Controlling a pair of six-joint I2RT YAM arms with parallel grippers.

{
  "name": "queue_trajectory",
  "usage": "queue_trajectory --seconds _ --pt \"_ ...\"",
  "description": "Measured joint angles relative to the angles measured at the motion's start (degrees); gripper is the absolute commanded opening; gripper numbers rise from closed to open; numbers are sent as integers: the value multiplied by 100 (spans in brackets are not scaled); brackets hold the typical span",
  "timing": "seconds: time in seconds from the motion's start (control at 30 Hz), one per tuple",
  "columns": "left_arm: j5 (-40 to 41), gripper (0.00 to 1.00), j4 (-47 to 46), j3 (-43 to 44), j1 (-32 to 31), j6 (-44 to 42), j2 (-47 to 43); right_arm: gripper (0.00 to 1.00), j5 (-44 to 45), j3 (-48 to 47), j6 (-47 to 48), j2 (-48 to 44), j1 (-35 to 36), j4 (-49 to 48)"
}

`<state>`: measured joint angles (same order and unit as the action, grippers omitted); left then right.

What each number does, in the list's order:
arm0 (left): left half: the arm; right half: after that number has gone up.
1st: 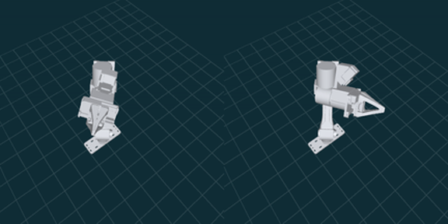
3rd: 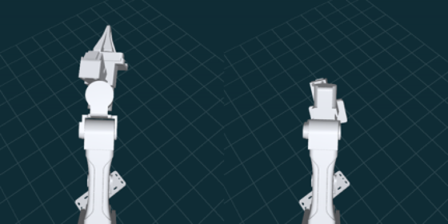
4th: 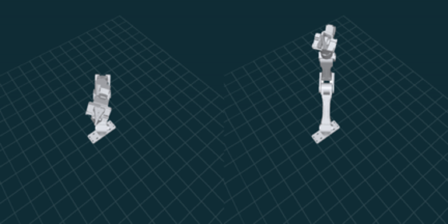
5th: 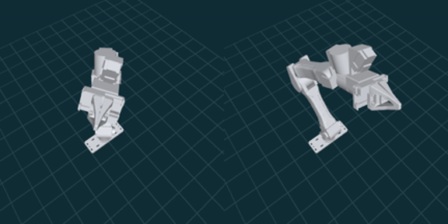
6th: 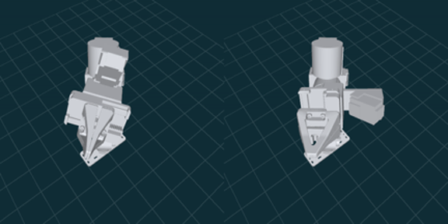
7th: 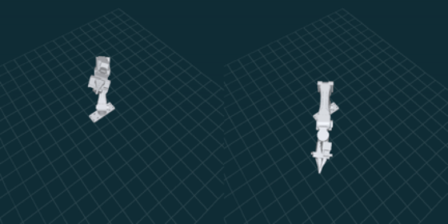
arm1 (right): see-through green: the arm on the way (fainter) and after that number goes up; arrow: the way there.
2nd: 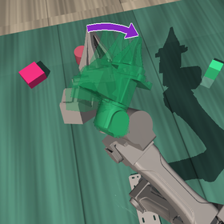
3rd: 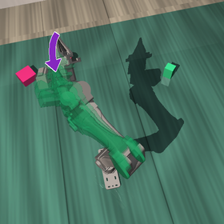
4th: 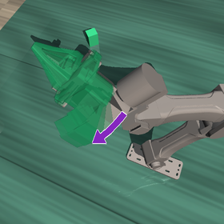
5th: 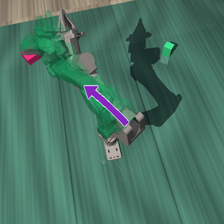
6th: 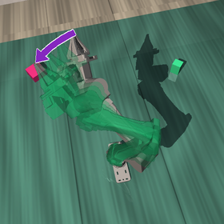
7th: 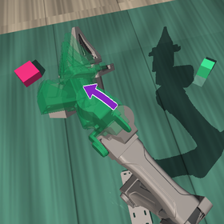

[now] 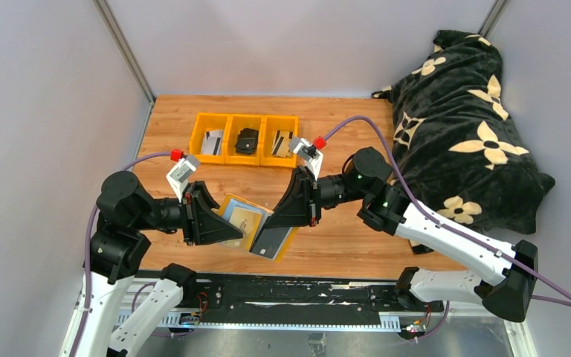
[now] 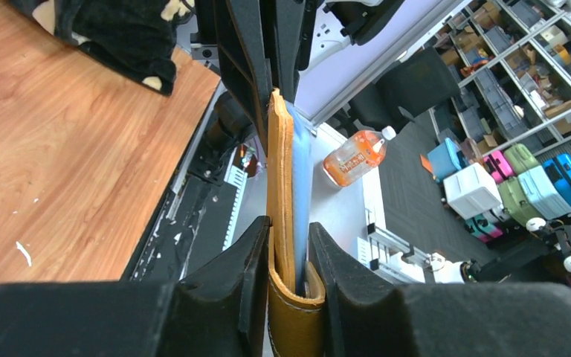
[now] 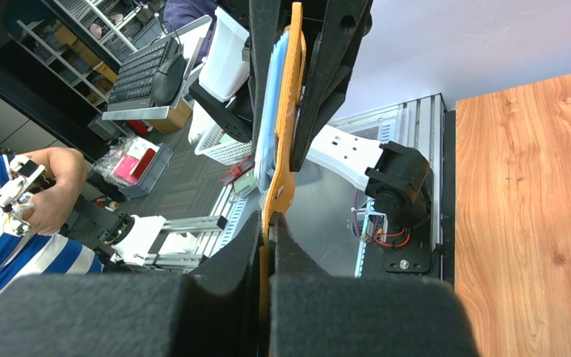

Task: Take the credit cards out of the card holder
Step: Remove the credit card from the card holder.

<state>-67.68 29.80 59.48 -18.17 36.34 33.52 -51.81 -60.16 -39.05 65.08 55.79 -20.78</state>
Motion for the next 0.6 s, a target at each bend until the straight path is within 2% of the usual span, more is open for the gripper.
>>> queue_trajectory --seconds 0.13,0.17,0.27,0.3,0.33,0.43,0.6 --pt "35 20 26 48 0 -42 0 1 0 15 -37 -2 -13 -37" --pt "39 17 28 66 0 -44 0 11 0 15 -39 -2 -13 -50" --pt "76 10 31 96 0 -72 0 47 13 13 7 -9 -26 -26" --pt "96 8 31 98 0 -70 0 56 35 4 -2 -20 -57 42" --pt "131 6 33 98 0 -81 0 61 70 -11 20 -39 -101 153" --pt "385 0 140 125 0 -188 7 67 496 -197 264 -221 -348 839" --pt "1207 0 455 291 0 -511 42 68 1399 -396 431 -911 -472 1314"
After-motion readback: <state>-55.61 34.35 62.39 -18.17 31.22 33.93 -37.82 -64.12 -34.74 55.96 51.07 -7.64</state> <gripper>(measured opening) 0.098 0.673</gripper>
